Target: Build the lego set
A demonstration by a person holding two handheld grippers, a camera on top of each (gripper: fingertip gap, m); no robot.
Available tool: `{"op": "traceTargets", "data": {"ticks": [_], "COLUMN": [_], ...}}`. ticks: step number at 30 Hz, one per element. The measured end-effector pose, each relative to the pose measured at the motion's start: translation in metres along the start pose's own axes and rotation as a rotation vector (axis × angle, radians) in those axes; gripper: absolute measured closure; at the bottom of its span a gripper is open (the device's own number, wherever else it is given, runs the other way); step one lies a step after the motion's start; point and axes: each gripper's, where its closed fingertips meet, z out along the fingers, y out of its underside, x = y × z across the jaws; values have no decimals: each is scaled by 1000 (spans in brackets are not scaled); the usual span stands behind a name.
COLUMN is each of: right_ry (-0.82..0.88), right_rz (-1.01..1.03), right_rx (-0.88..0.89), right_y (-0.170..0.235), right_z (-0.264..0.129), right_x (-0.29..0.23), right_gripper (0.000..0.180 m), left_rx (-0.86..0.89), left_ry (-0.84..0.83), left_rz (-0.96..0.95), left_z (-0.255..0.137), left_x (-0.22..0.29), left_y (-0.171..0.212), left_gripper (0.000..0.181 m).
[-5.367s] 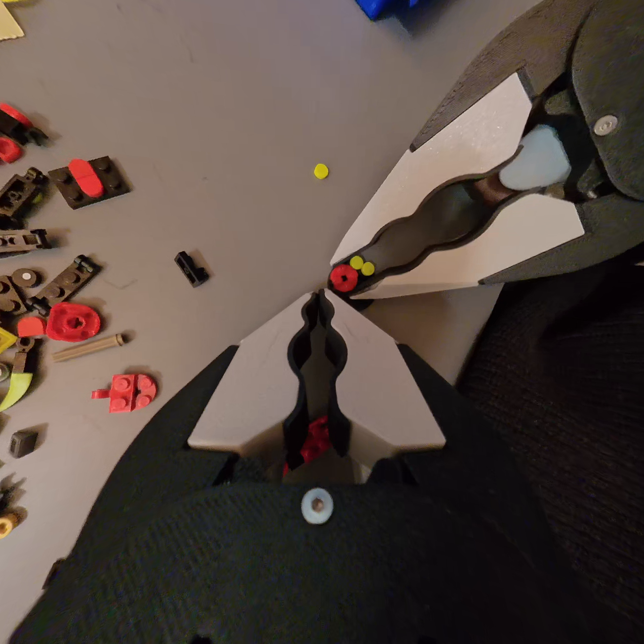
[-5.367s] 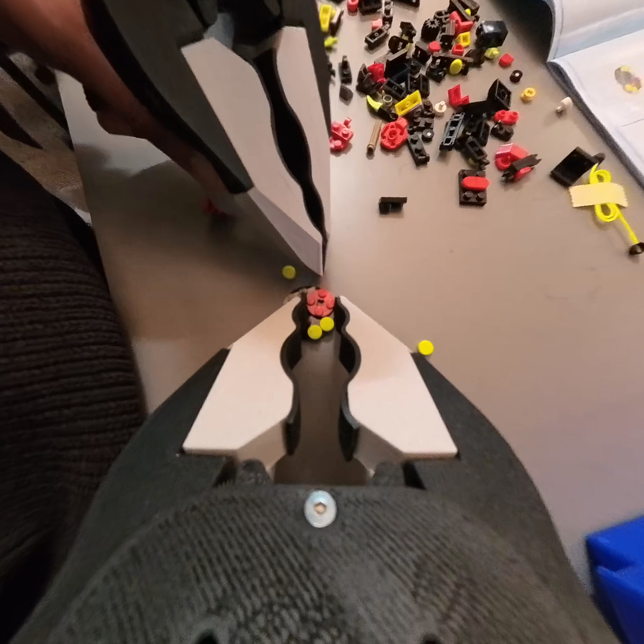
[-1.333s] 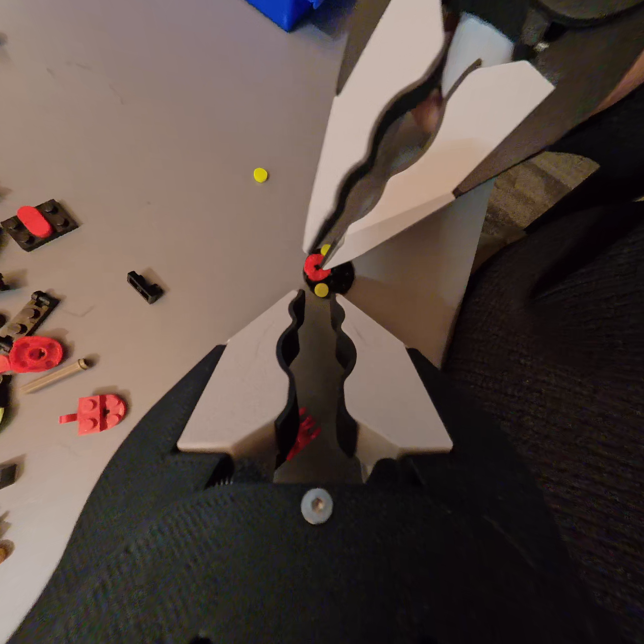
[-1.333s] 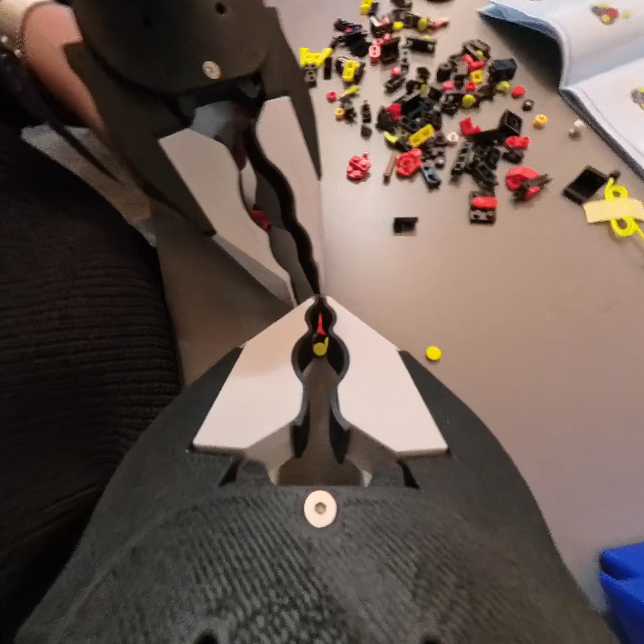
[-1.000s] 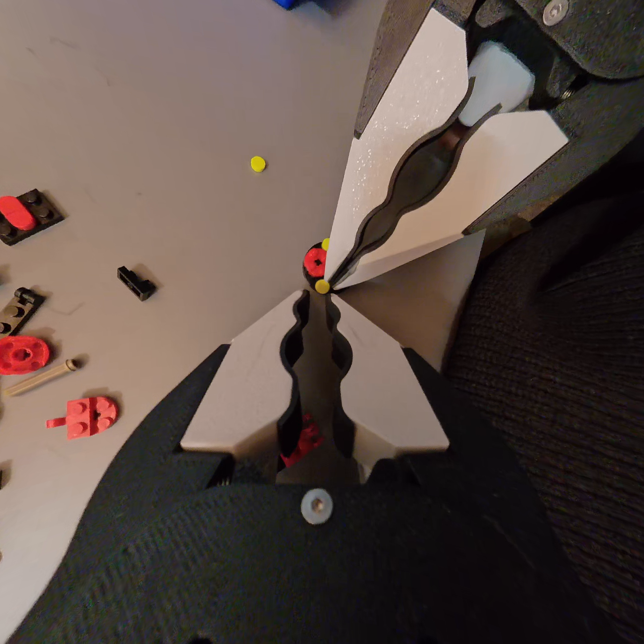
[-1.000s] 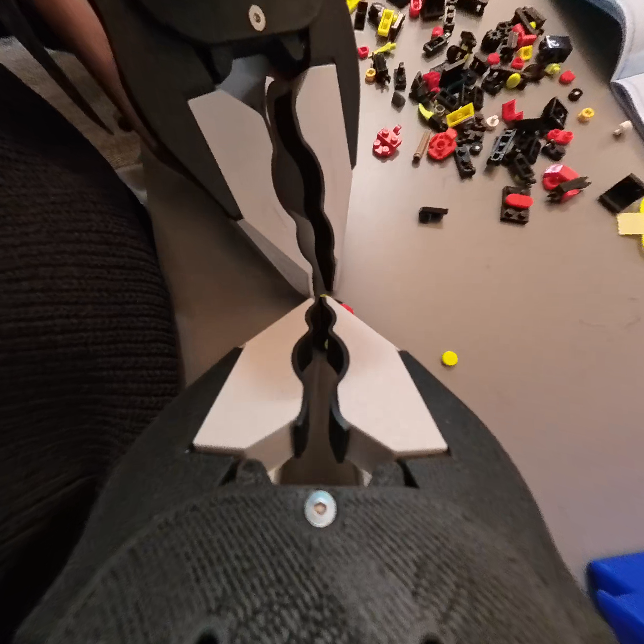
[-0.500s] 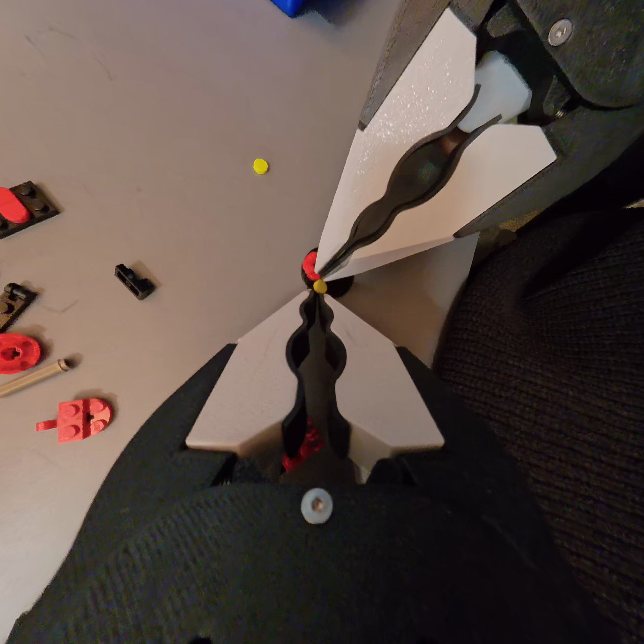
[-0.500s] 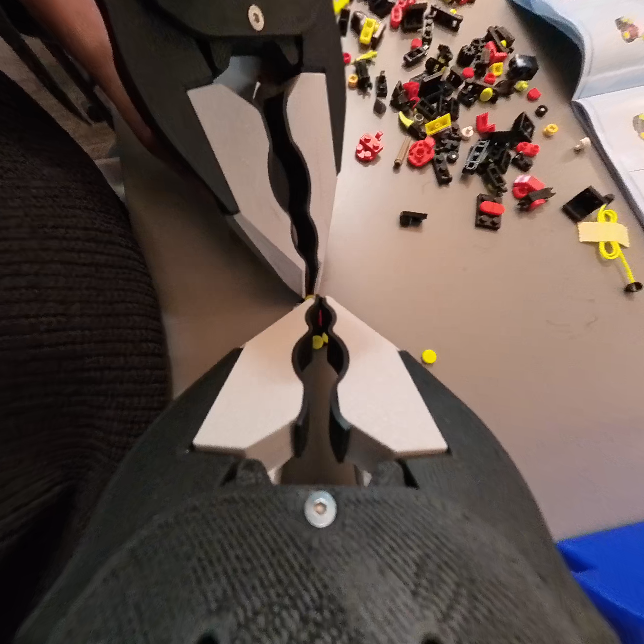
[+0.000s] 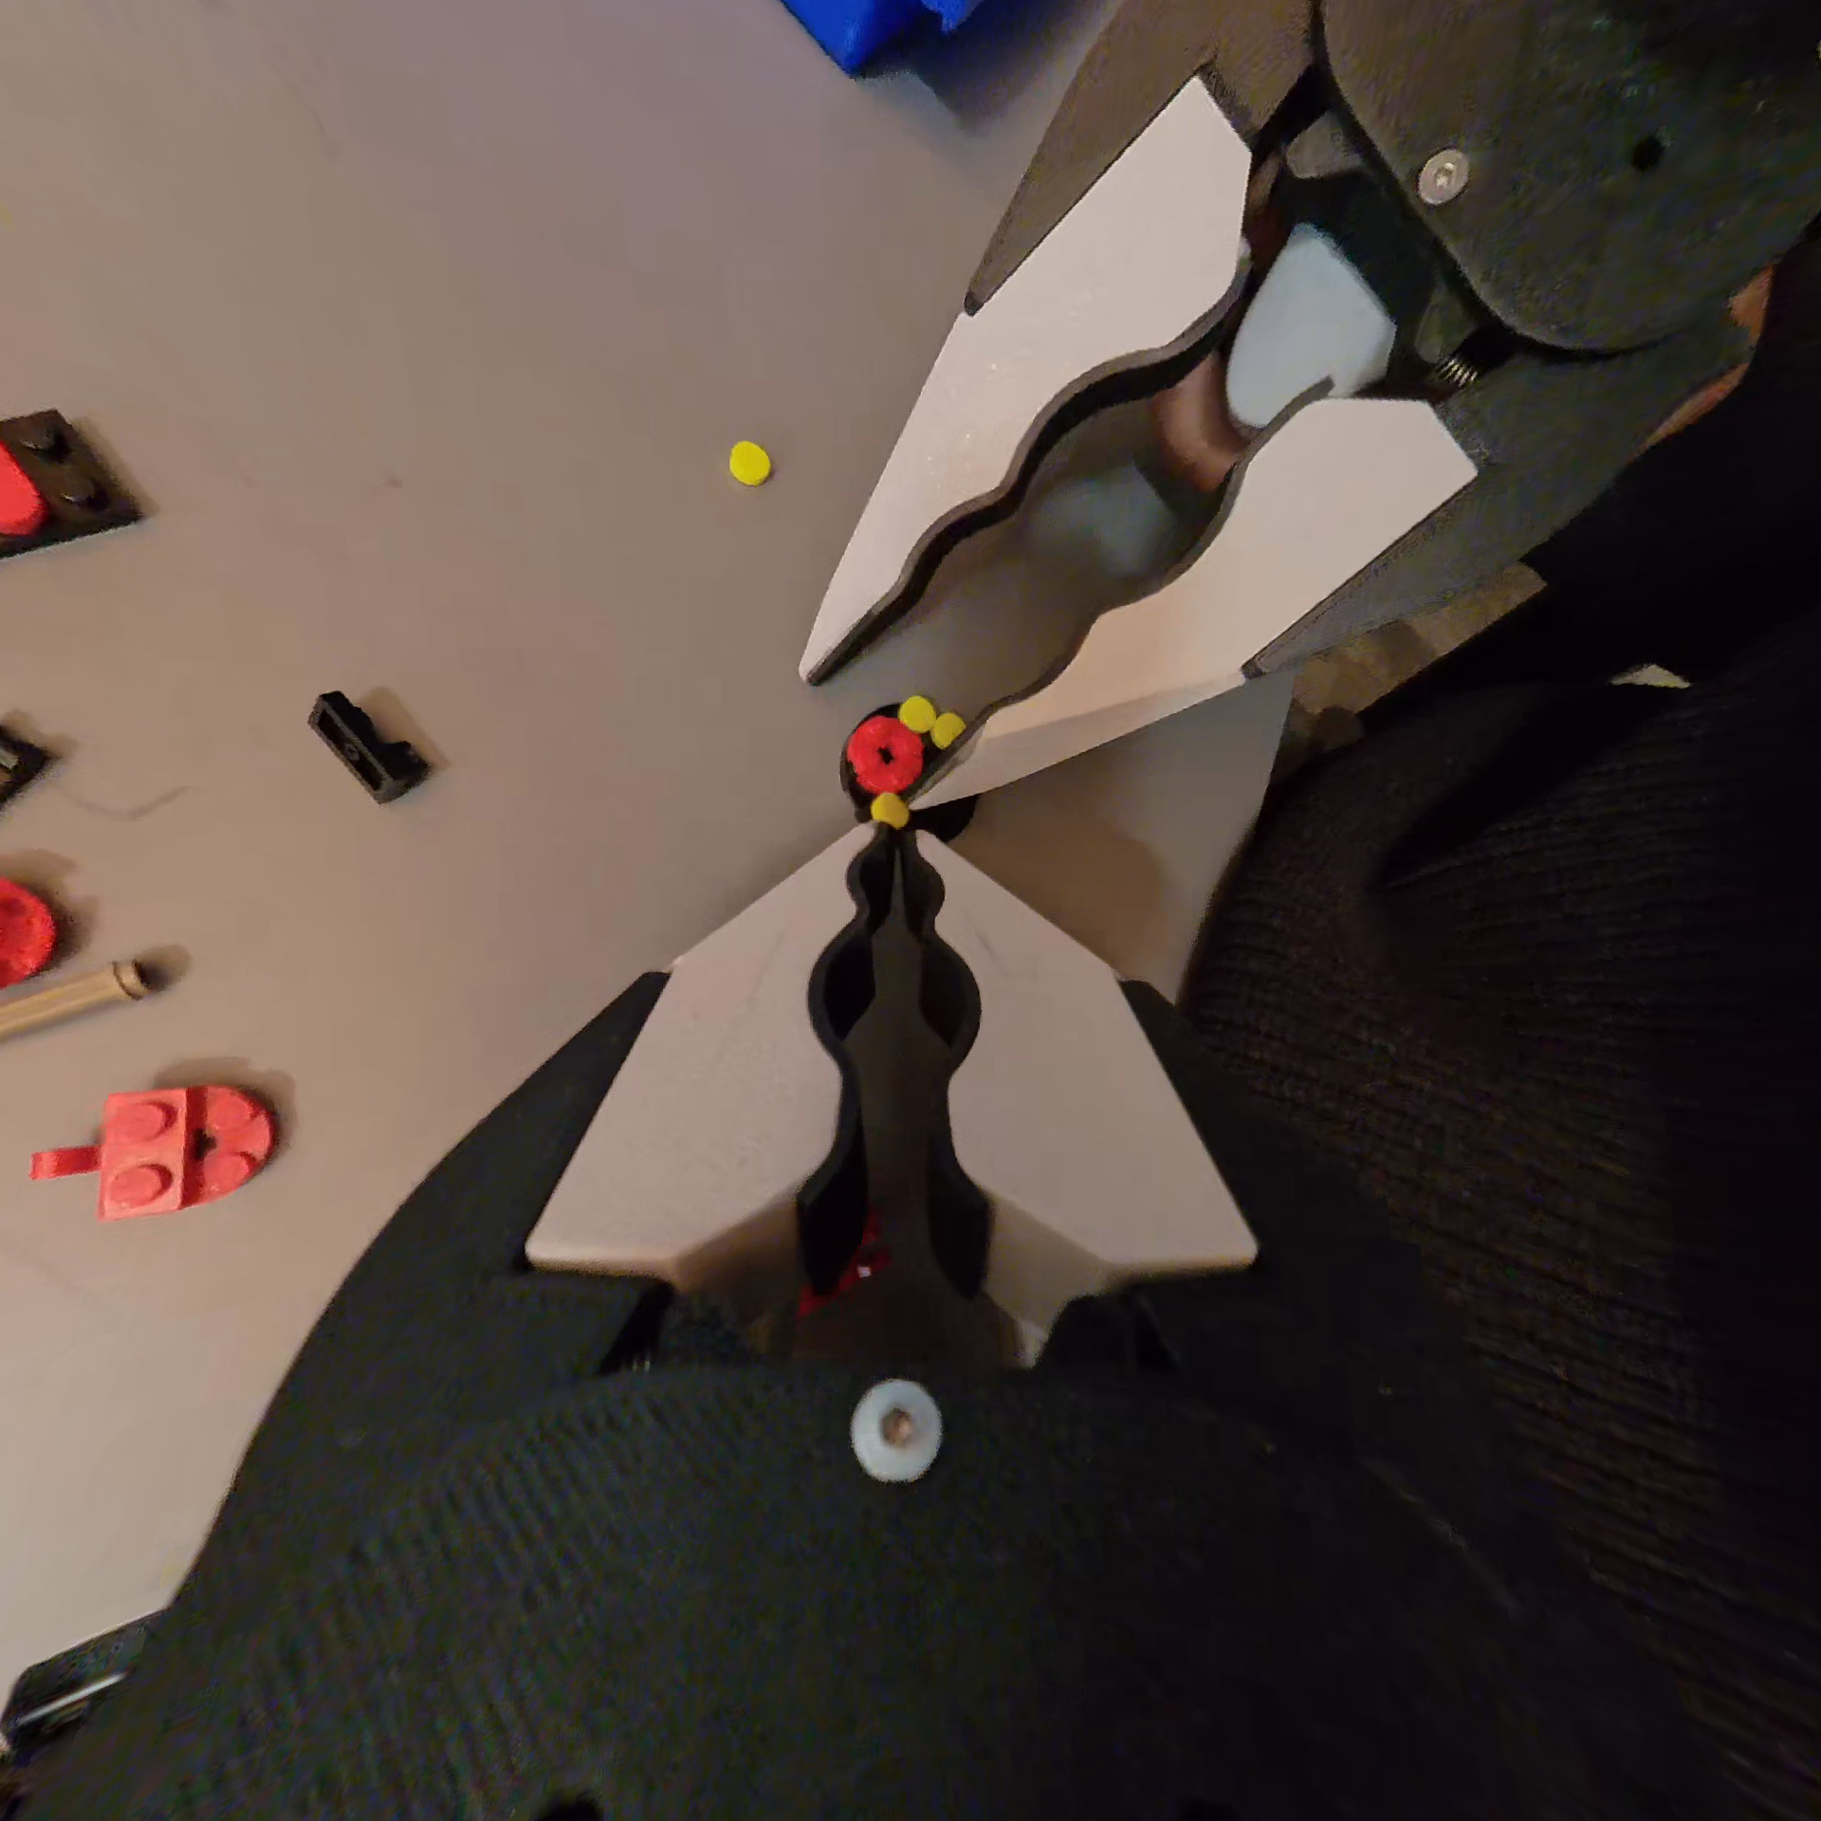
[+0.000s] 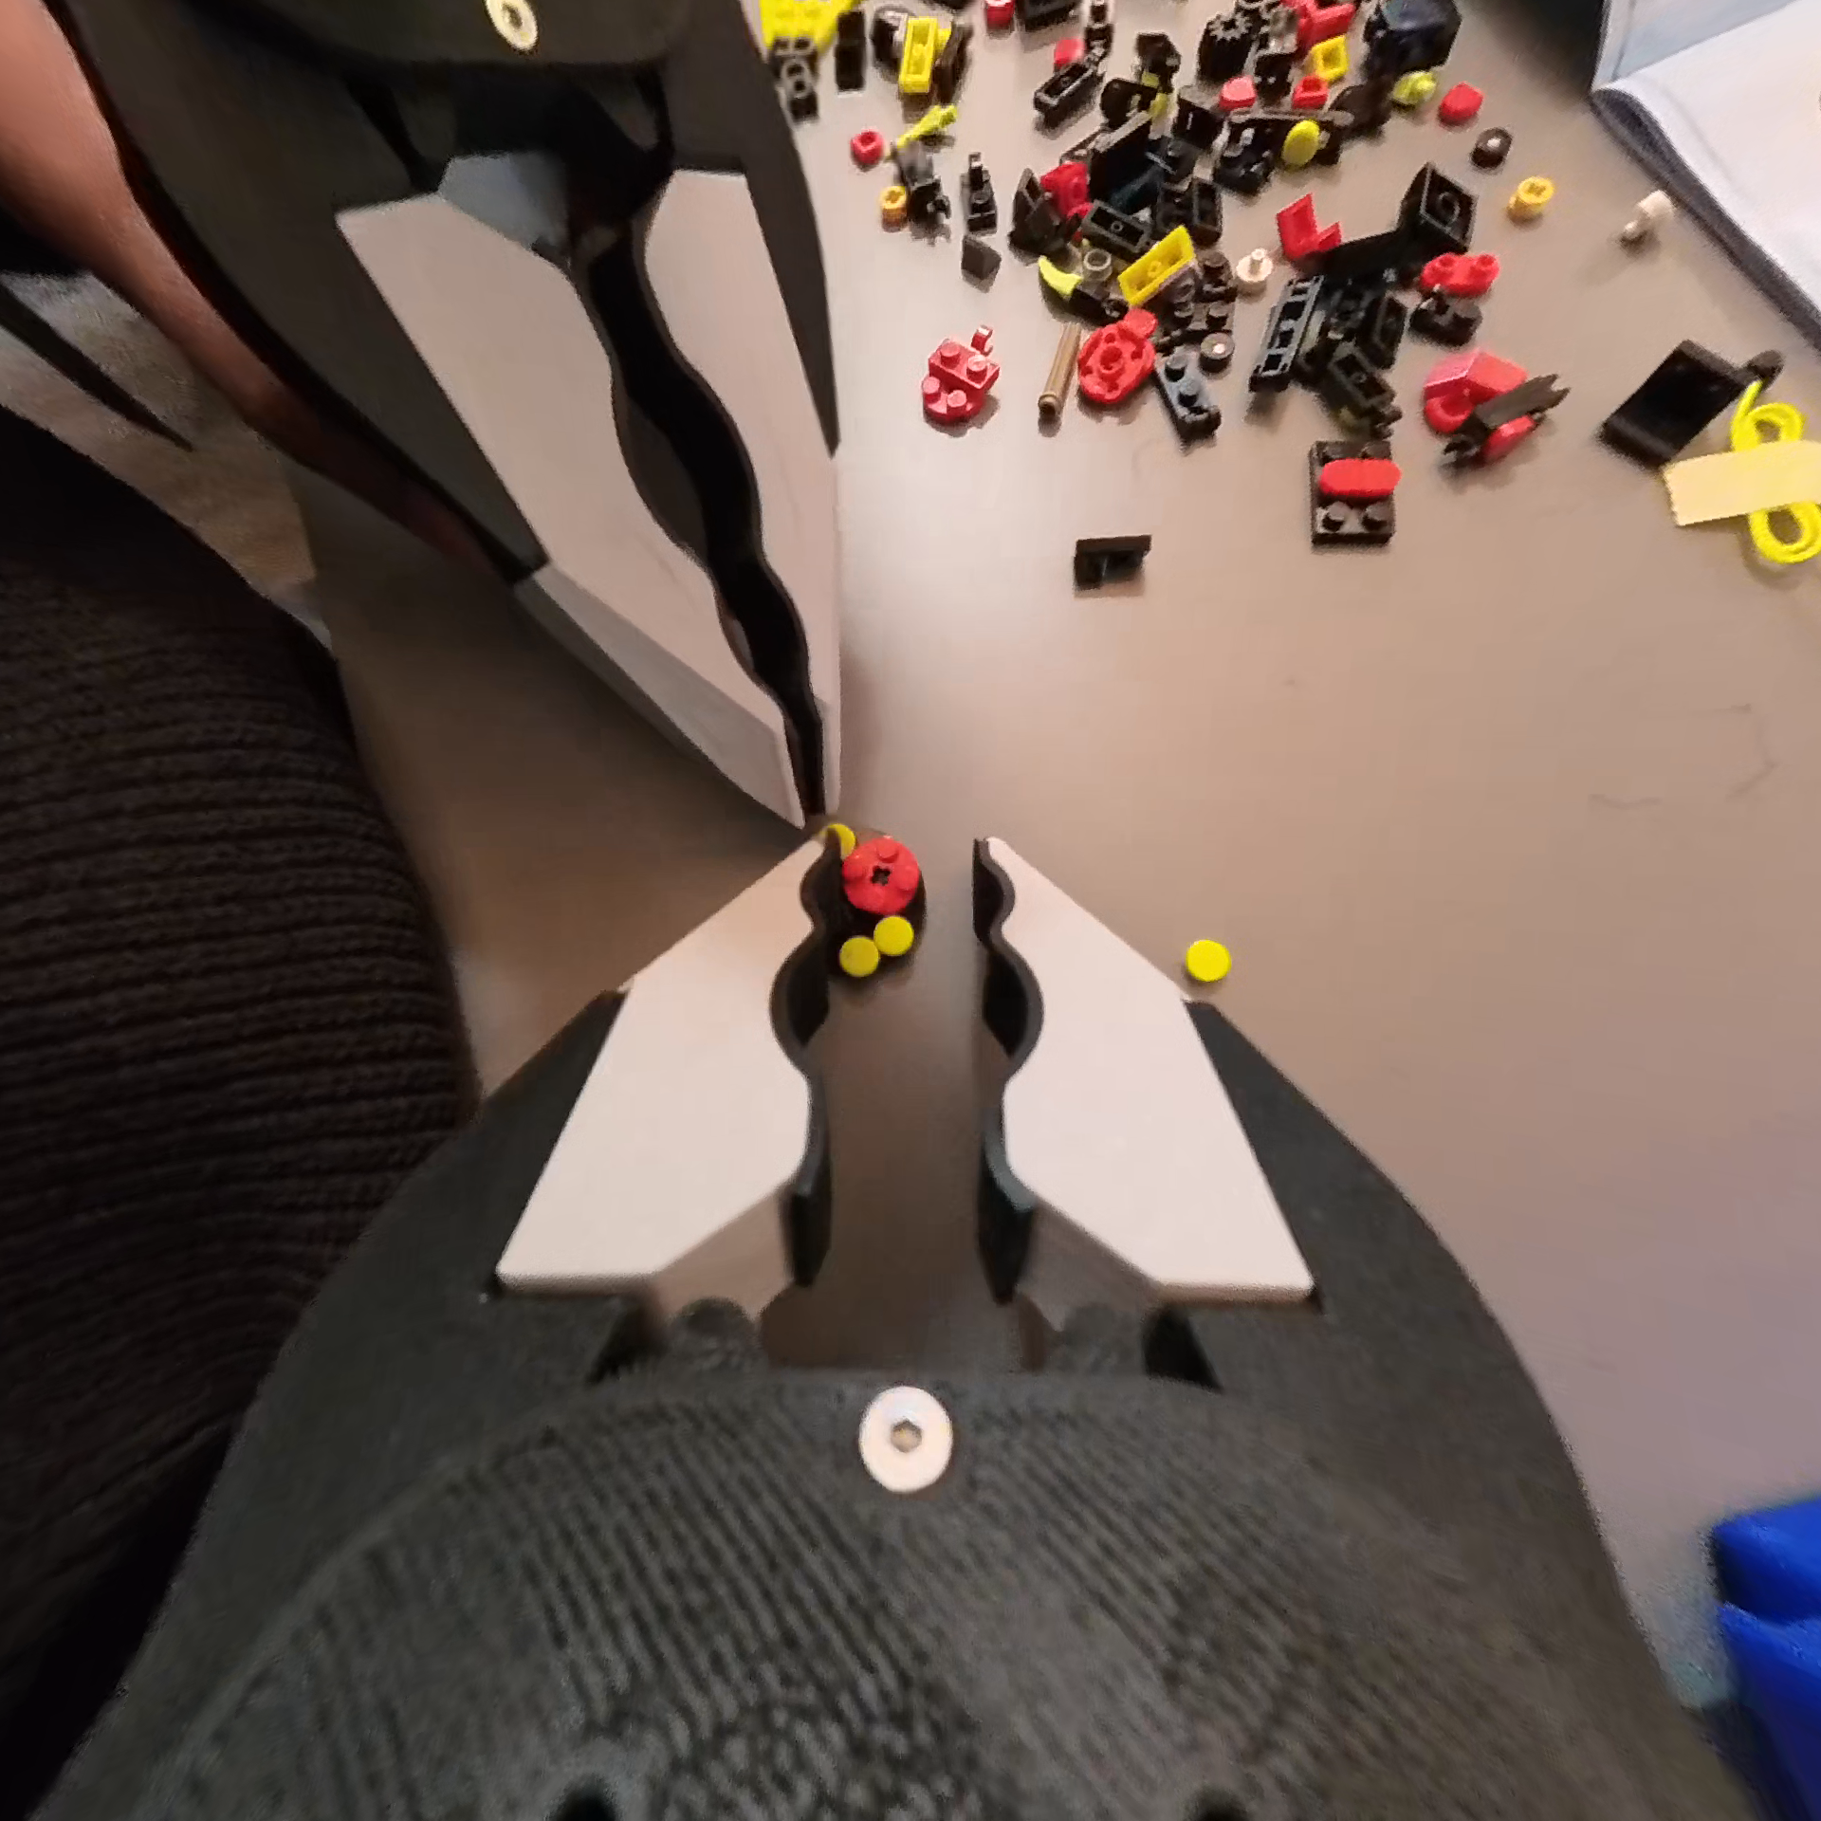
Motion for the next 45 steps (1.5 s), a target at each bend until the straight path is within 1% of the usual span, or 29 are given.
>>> {"op": "traceTargets", "data": {"ticks": [4, 11, 16, 20, 24, 36, 38, 39, 42, 43, 45], "right_ry": [-33, -37, -49, -80, -83, -10, 5, 29, 67, 72, 67], "right_rz": [59, 53, 62, 84, 95, 26, 24, 0, -62, -76, -31], "right_rx": [18, 1, 1, 5, -4, -70, -74, -96, -76, -61, -23], "right_y": [-2, -1, -1, -1, 0, 0, 0, 3, 3, 3, -2], "right_z": [-1, 4, 4, 5, 5, 6, 8, 9, 9, 8, 4], "right_x": [1, -2, -3, -6, -7, -8, -7, -3, -1, 0, 4], "right_gripper": [155, 155, 158, 165, 166, 167, 169, 180, 180, 180, 171], "left_rx": [-14, -13, -15, -21, -24, -50, -51, -46, -65, -68, -63], "left_ry": [15, 19, 14, 6, 0, -7, -12, -23, 33, 28, -2], "left_rz": [-41, -65, -87, -80, -80, -109, -109, -108, -111, -103, -89], "left_z": [2, 3, 4, 5, 5, 5, 5, 5, 11, 11, 8], "left_x": [-1, -1, -2, -2, -2, -2, -2, -4, 9, 9, 4], "left_y": [3, 3, 3, 3, 3, 3, 3, 2, 5, 5, 4], "left_gripper": [181, 181, 181, 181, 181, 181, 181, 181, 181, 181, 181]}}
